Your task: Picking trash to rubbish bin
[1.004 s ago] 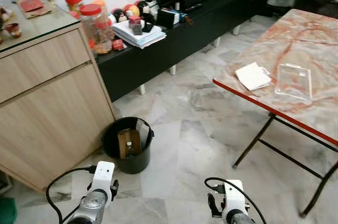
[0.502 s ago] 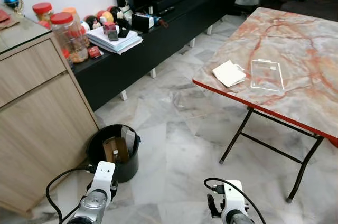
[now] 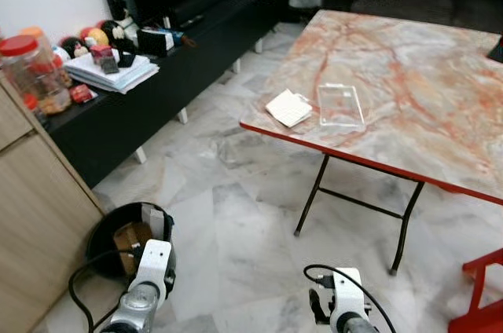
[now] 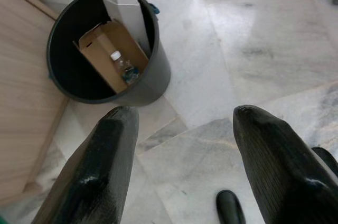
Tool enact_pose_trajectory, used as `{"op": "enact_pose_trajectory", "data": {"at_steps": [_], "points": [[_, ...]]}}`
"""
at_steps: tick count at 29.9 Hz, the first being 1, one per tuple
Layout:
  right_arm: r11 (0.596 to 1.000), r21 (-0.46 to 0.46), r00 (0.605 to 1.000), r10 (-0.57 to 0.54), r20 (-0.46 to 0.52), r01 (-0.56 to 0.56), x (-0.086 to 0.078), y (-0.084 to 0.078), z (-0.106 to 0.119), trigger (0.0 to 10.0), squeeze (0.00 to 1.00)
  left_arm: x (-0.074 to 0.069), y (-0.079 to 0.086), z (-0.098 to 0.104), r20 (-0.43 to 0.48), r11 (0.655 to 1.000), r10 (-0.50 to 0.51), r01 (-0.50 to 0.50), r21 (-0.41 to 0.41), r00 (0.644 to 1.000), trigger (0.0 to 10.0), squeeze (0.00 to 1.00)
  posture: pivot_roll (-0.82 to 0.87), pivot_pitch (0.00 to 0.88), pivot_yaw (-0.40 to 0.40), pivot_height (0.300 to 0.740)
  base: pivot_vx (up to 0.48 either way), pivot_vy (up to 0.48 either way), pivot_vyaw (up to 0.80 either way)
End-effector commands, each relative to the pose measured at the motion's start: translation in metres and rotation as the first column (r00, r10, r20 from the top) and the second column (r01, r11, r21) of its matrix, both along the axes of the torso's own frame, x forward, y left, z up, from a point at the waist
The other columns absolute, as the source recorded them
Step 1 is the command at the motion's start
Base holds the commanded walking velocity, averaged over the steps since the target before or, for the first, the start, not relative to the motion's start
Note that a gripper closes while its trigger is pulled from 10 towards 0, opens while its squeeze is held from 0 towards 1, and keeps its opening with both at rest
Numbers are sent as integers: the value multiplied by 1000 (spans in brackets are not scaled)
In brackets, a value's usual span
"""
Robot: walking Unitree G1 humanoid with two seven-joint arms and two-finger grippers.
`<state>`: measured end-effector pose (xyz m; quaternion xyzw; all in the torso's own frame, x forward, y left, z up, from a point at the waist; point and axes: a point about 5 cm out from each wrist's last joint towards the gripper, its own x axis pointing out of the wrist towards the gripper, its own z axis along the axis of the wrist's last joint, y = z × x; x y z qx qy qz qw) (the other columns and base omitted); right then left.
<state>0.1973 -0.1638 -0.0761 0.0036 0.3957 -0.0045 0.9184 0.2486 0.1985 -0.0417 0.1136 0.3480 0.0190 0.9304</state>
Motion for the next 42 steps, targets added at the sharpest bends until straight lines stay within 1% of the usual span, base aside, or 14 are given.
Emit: {"op": "enact_pose_trajectory", "data": {"at_steps": [1, 8, 11, 15, 28, 29, 32, 34, 35, 36, 37, 39, 40, 42], "points": [[1000, 5, 1000, 2, -1, -2, 0, 3, 0, 10000, 0, -1, 4, -1, -9, 1000, 5, -5, 7, 1000, 10000, 0, -75, 12, 40, 740, 0, 0, -800], [1000, 5, 1000, 4, 0, -4, 1, 3, 0, 10000, 0, -1, 3, 0, -6, 1000, 0, 0, 9, 1000, 10000, 0, -74, 15, 38, 740, 0, 0, -800], [1000, 5, 1000, 4, -1, -4, 1, 3, 0, 10000, 0, -1, 3, 0, -9, 999, -16, 16, 32, 1000, 10000, 0, -74, 18, 37, 740, 0, -480, -800], [1000, 5, 1000, 3, 0, -3, 1, 3, 0, 10000, 0, -1, 2, -1, -7, 1000, 0, 1, 14, 1000, 10000, 0, -75, 21, 35, 740, 0, 0, -800], [1000, 5, 1000, 4, 3, -4, 1, 2, 1, 10000, 0, 4, -4, 3, 16, 999, -41, 41, 8, 999, 10000, 0, -73, 28, 32, 740, 0, 0, -800], [1000, 7, 1000, 2, 8, -2, 2, 3, 1, 10000, 0, 9, -10, 5, 30, 997, -79, 79, 9, 996, 10000, 0, -73, 29, 33, 740, 0, 0, 0], [1000, 7, 1000, 3, 11, -3, 2, 3, 1, 10000, 0, 10, -12, 7, 36, 996, -95, 94, 9, 995, 10000, 0, -72, 28, 31, 740, 0, 0, 0], [1000, 14, 1000, 2, 26, -2, 5, 3, 3, 10000, 0, 16, -20, 10, 54, 990, -140, 140, -6, 989, 10000, 0, -73, 31, 31, 740, 0, 0, 0], [1000, 14, 1000, 2, 26, -2, 5, 3, 3, 10000, 0, 16, -20, 10, 54, 990, -140, 140, -6, 989, 10000, 0, -73, 31, 31, 740, 0, 0, 0], [1000, 19, 999, 6, 50, -7, 10, 5, 6, 10000, 0, 21, -27, 14, 75, 984, -178, 180, -18, 981, 10000, 0, -71, 31, 32, 740, 0, 0, 0], [999, 27, 994, 21, 108, -24, 22, 8, 14, 10000, 0, 32, -42, 24, 127, 968, -242, 249, -41, 962, 10000, 0, -70, 30, 32, 740, 0, 0, 0], [999, 31, 989, 29, 144, -34, 30, 10, 20, 10000, 0, 39, -50, 30, 165, 958, -268, 280, -54, 949, 10000, 0, -70, 30, 32, 740, 0, 0, 0], [998, 34, 980, 39, 194, -46, 41, 12, 28, 10000, 0, 47, -60, 40, 216, 950, -281, 303, -76, 935, 10000, 0, -70, 30, 32, 740, 0, 0, 0], [998, 36, 968, 49, 245, -59, 52, 14, 37, 10000, 0, 56, -69, 50, 267, 941, -287, 323, -98, 920, 10000, 0, -70, 30, 32, 740, 0, 0, 0]]}}
